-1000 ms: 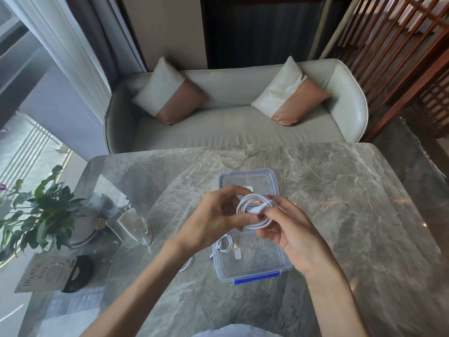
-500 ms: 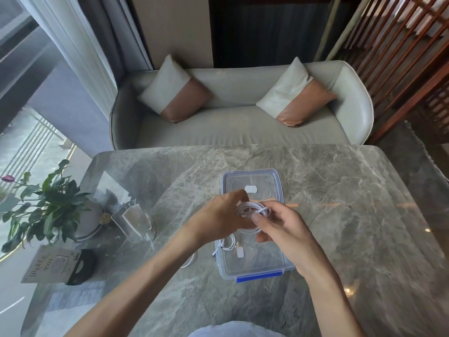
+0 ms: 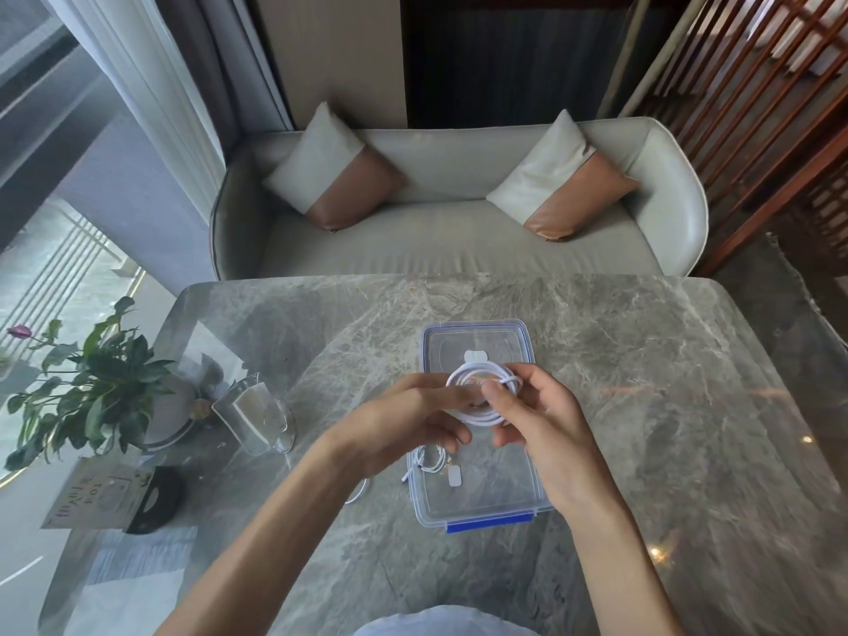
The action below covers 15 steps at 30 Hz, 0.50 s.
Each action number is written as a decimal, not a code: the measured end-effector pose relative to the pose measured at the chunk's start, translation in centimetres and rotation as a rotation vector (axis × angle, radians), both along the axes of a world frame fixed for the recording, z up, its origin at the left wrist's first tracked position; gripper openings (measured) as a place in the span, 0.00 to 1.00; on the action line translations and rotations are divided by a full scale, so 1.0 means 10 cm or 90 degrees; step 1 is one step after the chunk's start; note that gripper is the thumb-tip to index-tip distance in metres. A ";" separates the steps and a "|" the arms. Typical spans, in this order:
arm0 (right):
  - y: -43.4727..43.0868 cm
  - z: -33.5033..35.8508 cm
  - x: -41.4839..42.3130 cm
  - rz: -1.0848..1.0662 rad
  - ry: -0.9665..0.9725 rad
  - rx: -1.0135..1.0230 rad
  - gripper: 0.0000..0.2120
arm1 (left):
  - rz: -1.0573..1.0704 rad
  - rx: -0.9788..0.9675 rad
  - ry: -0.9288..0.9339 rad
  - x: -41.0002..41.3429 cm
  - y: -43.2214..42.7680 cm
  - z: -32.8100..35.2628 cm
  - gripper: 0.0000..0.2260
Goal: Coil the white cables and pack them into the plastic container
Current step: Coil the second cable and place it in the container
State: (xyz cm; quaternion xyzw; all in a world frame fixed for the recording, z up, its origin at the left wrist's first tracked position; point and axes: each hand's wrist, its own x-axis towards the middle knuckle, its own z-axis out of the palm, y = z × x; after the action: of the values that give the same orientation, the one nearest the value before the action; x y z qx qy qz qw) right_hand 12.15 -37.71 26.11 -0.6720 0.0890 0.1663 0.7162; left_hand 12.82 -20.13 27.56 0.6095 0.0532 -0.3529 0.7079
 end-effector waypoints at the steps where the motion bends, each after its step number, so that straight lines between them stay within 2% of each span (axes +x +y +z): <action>1: -0.01 0.00 0.00 0.009 0.006 0.014 0.14 | 0.014 -0.031 0.005 -0.02 0.01 -0.01 0.12; 5: 0.01 -0.01 0.01 0.011 0.012 0.008 0.13 | 0.129 -0.020 -0.059 -0.09 0.05 -0.08 0.10; 10: 0.02 -0.01 0.02 0.016 0.061 0.107 0.17 | 0.183 -0.038 -0.083 -0.13 0.04 -0.07 0.08; 12: 0.04 -0.02 0.01 0.008 0.078 0.124 0.16 | 0.207 0.007 -0.109 -0.15 0.00 -0.07 0.07; 15: 0.08 -0.03 -0.01 -0.020 0.054 0.081 0.08 | 0.245 0.113 -0.167 -0.16 -0.07 -0.10 0.05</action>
State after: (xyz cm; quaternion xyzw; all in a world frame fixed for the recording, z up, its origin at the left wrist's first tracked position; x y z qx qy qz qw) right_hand 12.03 -36.92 25.80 -0.6162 0.1188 0.1887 0.7554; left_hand 11.23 -20.85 26.53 0.6884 0.1068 -0.1231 0.7068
